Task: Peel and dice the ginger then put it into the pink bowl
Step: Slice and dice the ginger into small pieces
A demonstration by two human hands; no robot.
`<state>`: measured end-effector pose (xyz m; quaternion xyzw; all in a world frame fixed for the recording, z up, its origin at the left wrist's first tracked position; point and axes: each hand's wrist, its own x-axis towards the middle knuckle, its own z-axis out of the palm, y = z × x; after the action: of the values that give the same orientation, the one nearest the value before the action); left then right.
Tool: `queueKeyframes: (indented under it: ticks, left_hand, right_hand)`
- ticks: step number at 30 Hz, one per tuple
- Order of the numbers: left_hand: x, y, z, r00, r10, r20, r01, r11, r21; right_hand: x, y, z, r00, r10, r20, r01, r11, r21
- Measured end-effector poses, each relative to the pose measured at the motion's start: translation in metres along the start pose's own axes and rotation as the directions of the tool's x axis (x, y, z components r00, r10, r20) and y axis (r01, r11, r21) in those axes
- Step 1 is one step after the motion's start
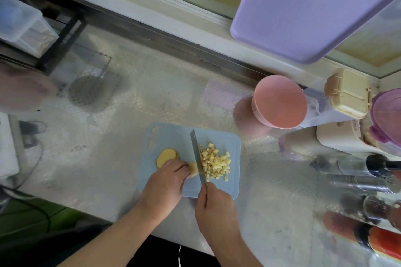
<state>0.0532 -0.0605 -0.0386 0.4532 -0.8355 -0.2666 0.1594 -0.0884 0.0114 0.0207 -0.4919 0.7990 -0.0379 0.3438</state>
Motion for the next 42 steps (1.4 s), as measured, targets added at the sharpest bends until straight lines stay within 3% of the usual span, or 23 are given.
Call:
queueKeyframes:
  ticks: [5,14,24,29,36,42]
  left_hand:
    - [0.001,0.001,0.002,1.0,-0.012,-0.007,0.012,1.0,-0.023]
    - [0.0,0.001,0.001,1.0,-0.011,-0.005,0.011,1.0,-0.016]
    - [-0.002,-0.005,0.005,1.0,-0.016,-0.009,0.016,1.0,-0.026]
    - [0.0,-0.003,0.0,1.0,0.003,-0.008,-0.003,1.0,-0.015]
    - [-0.004,-0.004,0.001,0.997,-0.002,-0.073,0.003,1.0,0.004]
    - [-0.003,-0.002,-0.002,0.999,-0.029,-0.044,0.028,0.999,-0.016]
  right_hand:
    - [-0.002,-0.002,0.006,0.999,0.03,0.045,-0.029,0.999,-0.017]
    - [0.011,-0.009,0.005,0.999,-0.005,-0.043,0.006,1.0,0.015]
    - [-0.001,-0.008,0.01,0.998,0.045,0.037,-0.044,0.999,-0.006]
    - [0.018,-0.016,0.013,1.0,0.002,-0.021,-0.003,0.999,-0.048]
    - [-0.001,-0.005,0.002,1.0,0.001,-0.02,-0.001,0.999,0.04]
    - [-0.01,-0.008,0.002,1.0,0.015,0.009,-0.015,0.999,0.05]
